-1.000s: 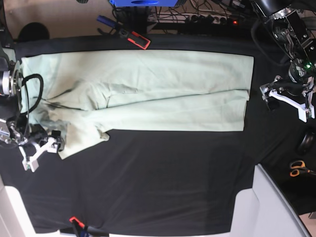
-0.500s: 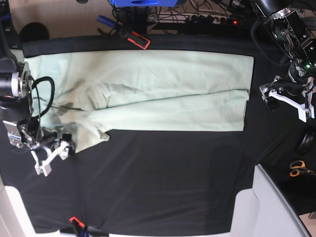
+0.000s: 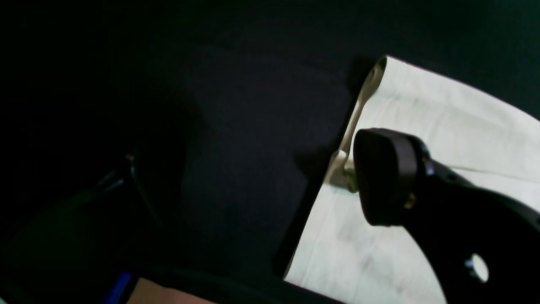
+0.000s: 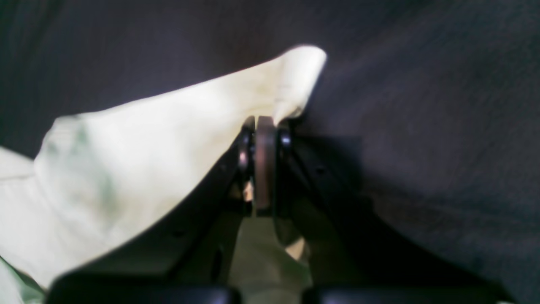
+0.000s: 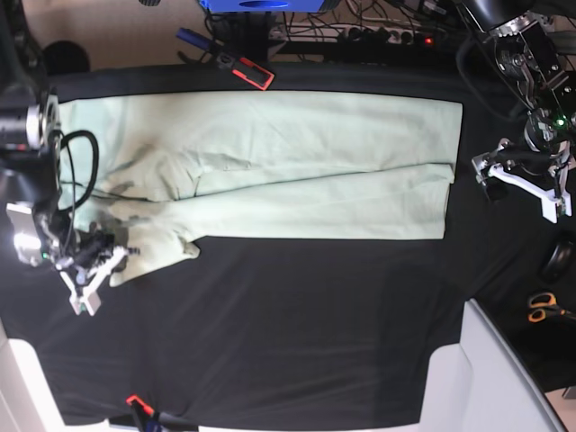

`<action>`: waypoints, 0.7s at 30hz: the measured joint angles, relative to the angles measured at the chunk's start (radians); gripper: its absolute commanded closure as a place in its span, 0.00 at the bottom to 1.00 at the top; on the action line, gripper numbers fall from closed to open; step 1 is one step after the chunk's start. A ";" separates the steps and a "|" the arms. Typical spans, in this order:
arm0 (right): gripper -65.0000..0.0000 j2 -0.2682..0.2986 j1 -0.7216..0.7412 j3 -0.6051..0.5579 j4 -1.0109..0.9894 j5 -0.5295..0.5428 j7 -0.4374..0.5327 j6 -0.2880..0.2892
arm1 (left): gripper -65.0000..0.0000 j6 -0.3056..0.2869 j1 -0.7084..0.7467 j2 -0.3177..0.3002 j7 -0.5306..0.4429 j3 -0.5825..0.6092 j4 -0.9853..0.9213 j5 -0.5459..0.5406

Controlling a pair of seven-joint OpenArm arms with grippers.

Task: Fold the T-shirt properly
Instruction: 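Move the right gripper to the shirt's hem end and pinch fabric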

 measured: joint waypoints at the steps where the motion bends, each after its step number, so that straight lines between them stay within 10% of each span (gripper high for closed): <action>1: 1.00 0.000 -0.034 0.000 0.064 -0.002 -0.032 0.000 | 0.04 0.000 -0.002 0.000 0.000 0.000 -0.006 0.000; 21: 1.00 -0.041 -0.460 0.101 0.985 0.001 -0.547 -0.003 | 0.04 0.000 -0.021 -0.002 0.000 0.000 -0.012 0.000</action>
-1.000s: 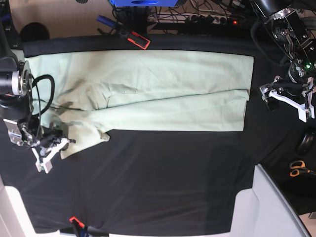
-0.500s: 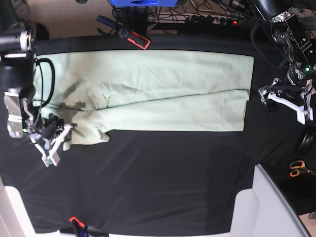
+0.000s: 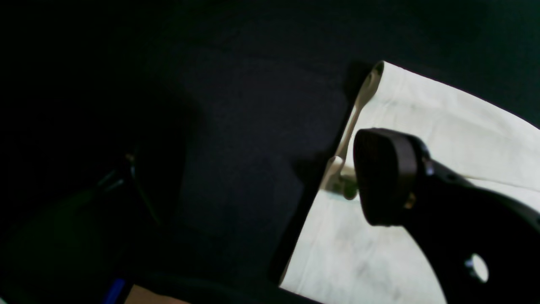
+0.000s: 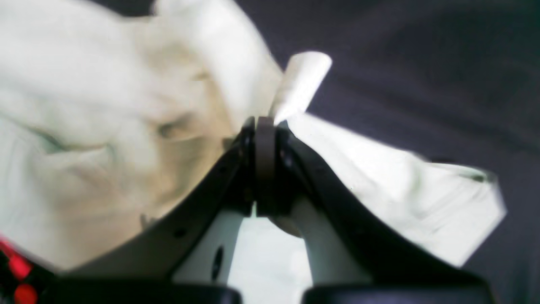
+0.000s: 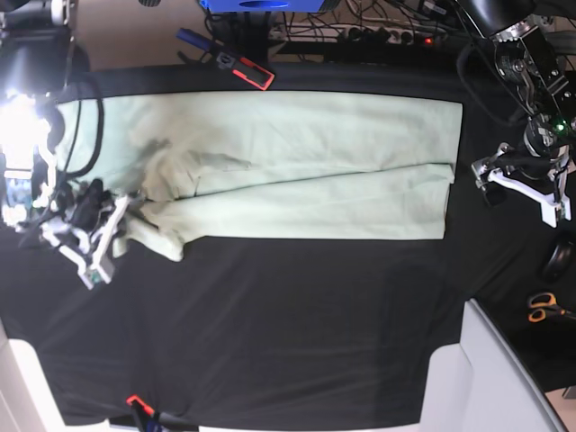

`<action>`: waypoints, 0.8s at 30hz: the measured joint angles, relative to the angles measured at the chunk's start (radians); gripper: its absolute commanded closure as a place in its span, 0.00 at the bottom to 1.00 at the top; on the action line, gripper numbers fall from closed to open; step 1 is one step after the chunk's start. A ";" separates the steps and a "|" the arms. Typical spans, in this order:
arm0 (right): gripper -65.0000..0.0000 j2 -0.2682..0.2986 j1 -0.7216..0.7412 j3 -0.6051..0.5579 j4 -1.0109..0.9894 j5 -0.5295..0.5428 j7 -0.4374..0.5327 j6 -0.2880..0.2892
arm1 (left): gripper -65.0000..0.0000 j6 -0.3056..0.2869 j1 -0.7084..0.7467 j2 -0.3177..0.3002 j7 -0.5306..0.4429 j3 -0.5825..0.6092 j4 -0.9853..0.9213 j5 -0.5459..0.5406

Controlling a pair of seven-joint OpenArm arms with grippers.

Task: Fold the T-shirt properly
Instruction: 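Move the right gripper to the shirt's hem end and pinch fabric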

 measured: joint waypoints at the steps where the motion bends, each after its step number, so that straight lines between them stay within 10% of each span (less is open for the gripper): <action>1: 1.00 -0.009 -0.017 0.000 0.031 0.002 -0.021 0.007 | 0.04 0.000 0.000 0.000 0.000 0.000 0.000 0.000; 24: 1.00 -0.093 -0.284 0.003 0.303 -0.002 -0.087 0.000 | 0.04 0.000 0.000 -0.002 0.000 0.000 0.000 0.000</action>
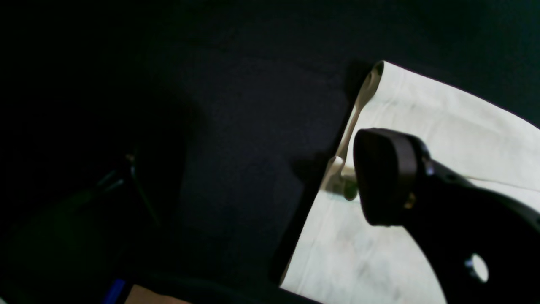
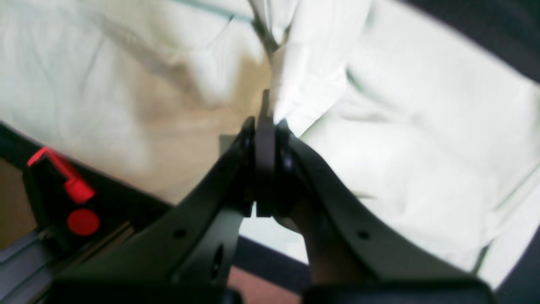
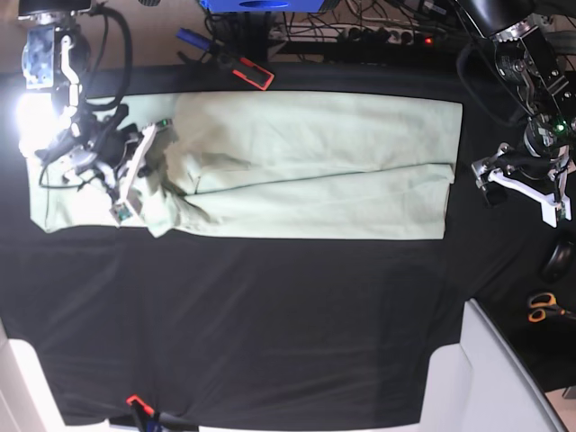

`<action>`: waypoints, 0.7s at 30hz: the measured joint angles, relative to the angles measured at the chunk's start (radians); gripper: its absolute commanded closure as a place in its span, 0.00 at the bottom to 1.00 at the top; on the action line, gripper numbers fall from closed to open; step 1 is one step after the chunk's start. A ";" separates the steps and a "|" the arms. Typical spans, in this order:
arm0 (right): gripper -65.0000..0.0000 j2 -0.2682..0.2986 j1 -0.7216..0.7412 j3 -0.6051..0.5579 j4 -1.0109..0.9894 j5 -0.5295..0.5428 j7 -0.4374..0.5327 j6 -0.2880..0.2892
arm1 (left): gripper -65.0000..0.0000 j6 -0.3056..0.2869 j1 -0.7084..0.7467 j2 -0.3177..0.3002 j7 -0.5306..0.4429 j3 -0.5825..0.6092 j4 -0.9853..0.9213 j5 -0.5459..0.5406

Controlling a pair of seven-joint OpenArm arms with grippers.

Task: Fold the T-shirt properly
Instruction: 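Move the right gripper to the shirt's hem end and pinch fabric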

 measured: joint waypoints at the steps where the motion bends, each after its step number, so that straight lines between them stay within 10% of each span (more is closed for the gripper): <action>1: 1.00 -0.005 -0.006 0.000 0.004 0.001 0.001 0.000 | 0.04 0.000 0.000 0.000 0.000 0.000 0.000 0.000; 21: 1.00 -0.040 -0.056 -0.002 0.028 -0.001 0.008 0.000 | 0.04 0.000 0.000 0.000 0.000 0.000 0.000 0.000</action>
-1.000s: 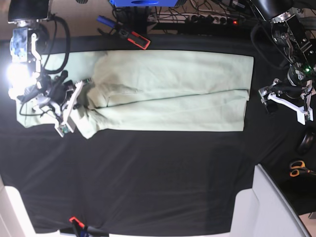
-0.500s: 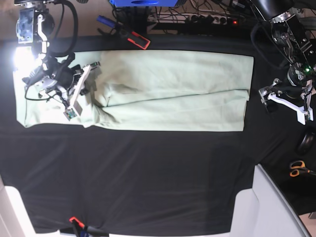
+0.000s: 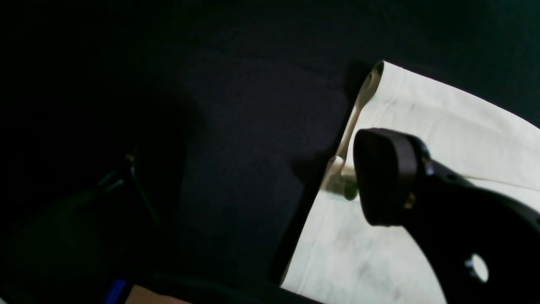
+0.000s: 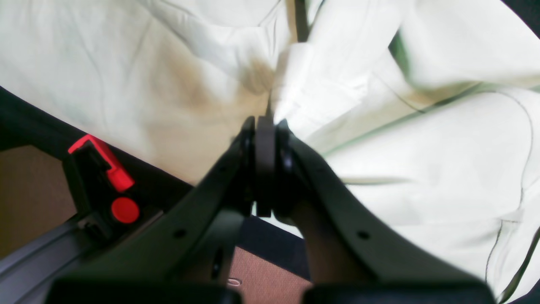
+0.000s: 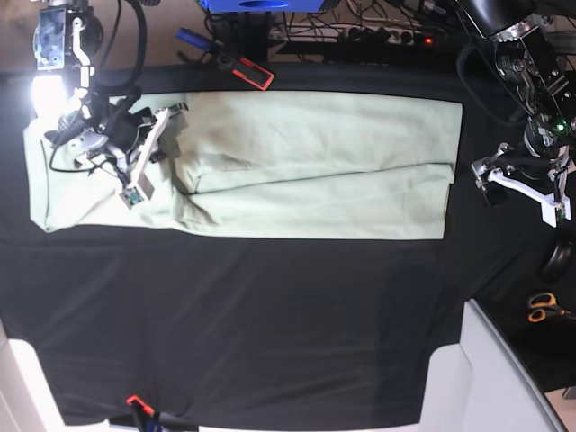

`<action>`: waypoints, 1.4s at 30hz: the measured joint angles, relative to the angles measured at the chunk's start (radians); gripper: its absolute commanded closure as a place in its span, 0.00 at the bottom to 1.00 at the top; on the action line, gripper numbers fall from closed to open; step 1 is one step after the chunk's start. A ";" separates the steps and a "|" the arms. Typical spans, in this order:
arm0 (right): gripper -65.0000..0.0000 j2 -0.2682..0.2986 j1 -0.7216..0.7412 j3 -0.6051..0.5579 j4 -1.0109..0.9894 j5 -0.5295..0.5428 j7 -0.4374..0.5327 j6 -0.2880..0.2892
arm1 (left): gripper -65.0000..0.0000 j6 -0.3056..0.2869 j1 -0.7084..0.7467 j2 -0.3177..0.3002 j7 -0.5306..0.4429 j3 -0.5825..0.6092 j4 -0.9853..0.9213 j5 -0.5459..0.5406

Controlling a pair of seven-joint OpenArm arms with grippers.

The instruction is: Fold the T-shirt properly

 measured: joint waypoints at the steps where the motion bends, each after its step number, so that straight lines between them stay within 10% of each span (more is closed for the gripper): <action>1: 1.00 0.000 -0.005 0.000 0.000 0.000 -0.001 0.000 | 0.04 0.000 0.000 0.000 0.000 0.000 0.000 0.000; 22: 0.98 -0.047 -0.039 0.087 -0.033 0.005 -0.007 -0.040 | 0.04 0.000 0.000 -0.003 0.000 0.000 0.000 0.004; 30: 0.40 -0.074 -0.043 0.116 -0.032 0.006 -0.008 -0.036 | 0.04 0.000 0.000 -0.003 0.000 0.000 0.000 0.004; 42: 0.36 -0.104 0.008 0.187 0.095 0.003 0.014 0.028 | 0.04 0.000 0.000 -0.005 0.000 0.000 -0.021 0.000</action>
